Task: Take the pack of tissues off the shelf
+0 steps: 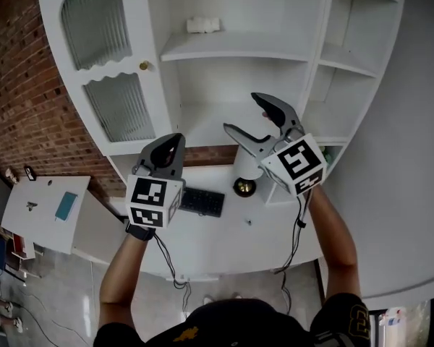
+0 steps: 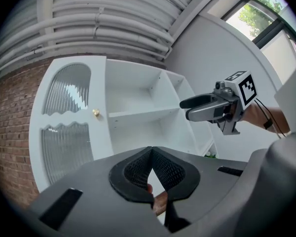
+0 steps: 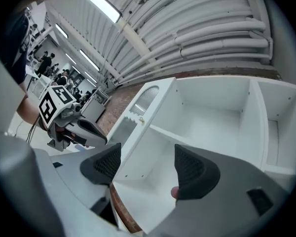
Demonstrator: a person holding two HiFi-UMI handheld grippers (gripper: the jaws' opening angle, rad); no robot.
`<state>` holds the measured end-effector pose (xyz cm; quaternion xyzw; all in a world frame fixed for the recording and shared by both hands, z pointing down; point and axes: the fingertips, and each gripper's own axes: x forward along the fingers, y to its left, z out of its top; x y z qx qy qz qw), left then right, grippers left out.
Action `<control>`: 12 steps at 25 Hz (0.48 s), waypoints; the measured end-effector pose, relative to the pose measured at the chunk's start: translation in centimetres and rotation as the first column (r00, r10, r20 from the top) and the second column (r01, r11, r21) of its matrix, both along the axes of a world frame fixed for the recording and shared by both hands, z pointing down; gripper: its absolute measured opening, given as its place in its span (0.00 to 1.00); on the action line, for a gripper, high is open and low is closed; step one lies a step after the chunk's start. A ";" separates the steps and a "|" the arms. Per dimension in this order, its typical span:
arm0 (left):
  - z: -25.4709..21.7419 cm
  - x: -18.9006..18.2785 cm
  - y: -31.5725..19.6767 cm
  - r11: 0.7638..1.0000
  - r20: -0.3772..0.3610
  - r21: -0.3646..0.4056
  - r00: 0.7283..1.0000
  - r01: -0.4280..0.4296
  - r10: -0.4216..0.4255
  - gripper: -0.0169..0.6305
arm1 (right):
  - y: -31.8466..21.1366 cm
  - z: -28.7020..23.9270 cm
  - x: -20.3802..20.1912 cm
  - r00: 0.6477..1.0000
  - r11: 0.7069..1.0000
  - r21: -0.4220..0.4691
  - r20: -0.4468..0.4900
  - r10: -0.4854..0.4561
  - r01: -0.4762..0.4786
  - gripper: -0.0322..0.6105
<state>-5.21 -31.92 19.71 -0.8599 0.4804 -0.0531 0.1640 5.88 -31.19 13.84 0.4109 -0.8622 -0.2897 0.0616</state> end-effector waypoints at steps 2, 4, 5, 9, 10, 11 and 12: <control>-2.0 0.4 -0.3 1.000 0.010 0.027 1.000 -0.011 0.011 0.05 | -0.7 -2.4 -0.2 0.999 1.000 -0.009 -0.029 -0.025 0.025 0.54; -4.0 0.7 -0.9 0.999 0.044 0.048 0.999 -0.017 0.015 0.05 | -1.5 -5.2 0.0 0.998 1.000 -0.005 -0.058 -0.030 0.030 0.54; -5.0 0.8 -1.3 0.998 0.059 0.055 0.998 -0.018 0.015 0.05 | -2.0 -6.7 0.1 0.996 1.000 0.009 -0.081 -0.022 0.023 0.54; -7.8 0.6 -2.6 0.998 0.044 0.062 0.999 -0.021 0.018 0.05 | -3.4 -10.9 0.3 0.985 0.999 0.031 -0.172 -0.018 0.024 0.54; -8.2 0.6 -2.8 0.998 0.039 0.066 0.999 -0.020 0.017 0.05 | -3.6 -11.7 0.2 0.983 0.999 0.029 -0.184 -0.023 0.029 0.54; -8.5 0.6 -3.0 0.997 0.037 0.069 0.999 -0.019 0.017 0.05 | -3.8 -12.2 0.1 0.980 0.999 0.033 -0.199 -0.020 0.026 0.54; -8.6 0.7 -3.1 0.997 0.035 0.070 0.999 -0.020 0.018 0.05 | -4.1 -12.5 0.0 0.976 0.999 0.038 -0.218 -0.010 0.019 0.54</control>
